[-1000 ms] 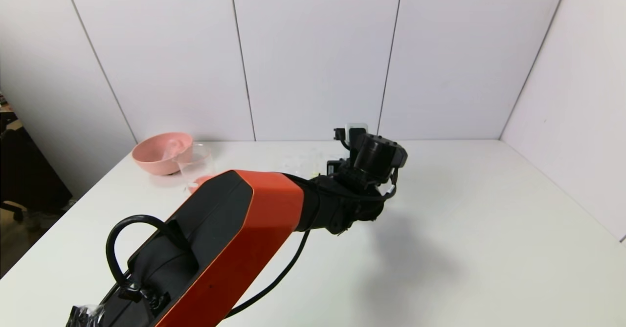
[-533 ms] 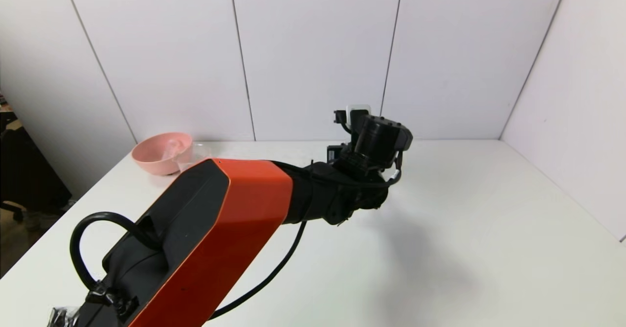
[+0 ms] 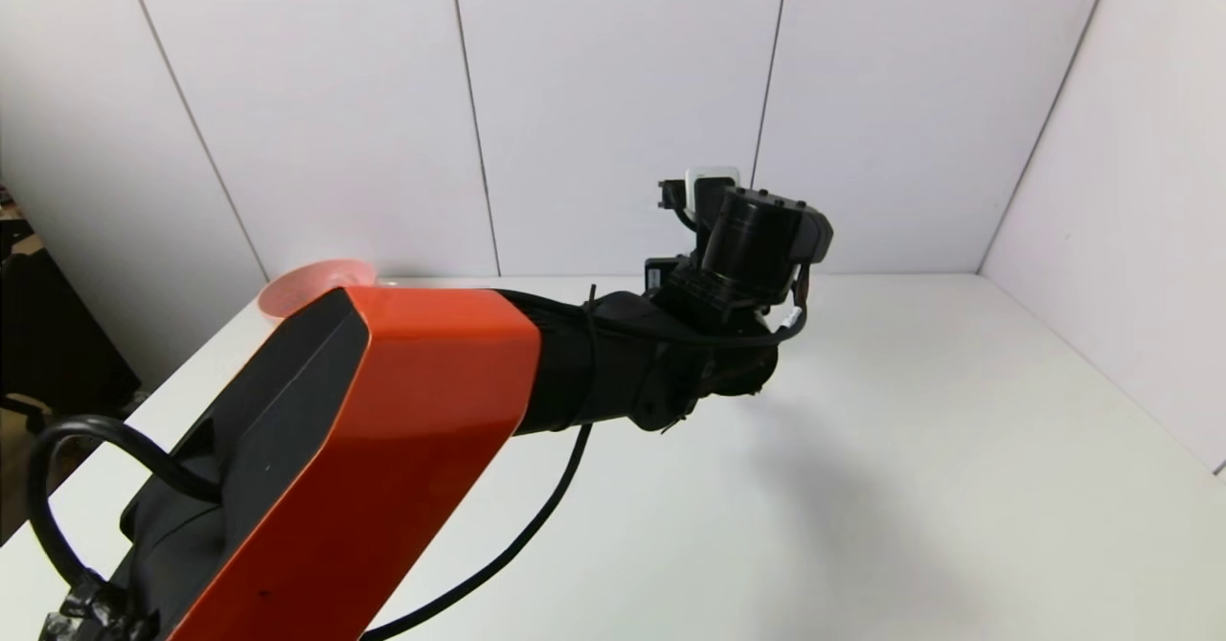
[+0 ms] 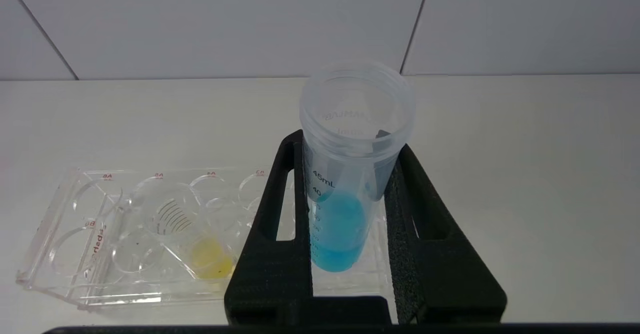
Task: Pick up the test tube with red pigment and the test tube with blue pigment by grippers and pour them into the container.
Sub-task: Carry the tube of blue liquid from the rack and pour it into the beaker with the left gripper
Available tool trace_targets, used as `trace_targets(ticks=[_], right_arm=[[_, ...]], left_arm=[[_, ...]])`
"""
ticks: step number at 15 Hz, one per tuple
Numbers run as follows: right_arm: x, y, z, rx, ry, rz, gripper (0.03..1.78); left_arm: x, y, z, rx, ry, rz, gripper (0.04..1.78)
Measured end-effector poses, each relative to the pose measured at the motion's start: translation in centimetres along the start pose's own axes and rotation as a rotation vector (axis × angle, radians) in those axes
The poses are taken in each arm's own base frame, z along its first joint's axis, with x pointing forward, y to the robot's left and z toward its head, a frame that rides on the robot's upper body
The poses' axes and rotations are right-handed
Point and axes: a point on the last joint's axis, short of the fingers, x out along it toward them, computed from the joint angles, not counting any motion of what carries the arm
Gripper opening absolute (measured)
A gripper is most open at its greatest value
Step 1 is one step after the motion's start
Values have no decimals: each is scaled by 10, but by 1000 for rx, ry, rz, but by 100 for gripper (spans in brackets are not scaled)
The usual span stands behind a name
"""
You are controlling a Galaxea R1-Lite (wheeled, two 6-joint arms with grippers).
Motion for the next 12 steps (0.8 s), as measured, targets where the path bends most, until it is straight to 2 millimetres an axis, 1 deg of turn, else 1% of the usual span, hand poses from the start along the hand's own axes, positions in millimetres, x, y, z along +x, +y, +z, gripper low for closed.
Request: trace_targets(ticks=[3,4,6,9,10,12], right_arm=[[0,0,0,1,0,1,177],[0,0,0,1,0,0,177],[0,0,0,0,0,0,177],[0,0,0,1,0,1,177],[0,0,0,1,0,0,177],[0,0,0,1,0,1,177]], left_arm=[[-14,12,6,18,32,-29,44],[-21,20,6,35,63,-59,44],[-40,44,8,61,128,-135,44],[-69,100,23,96,182,-265,44],[-77,122,29,110,184,-306,44],[-93,175,41,143,178,-363,44]])
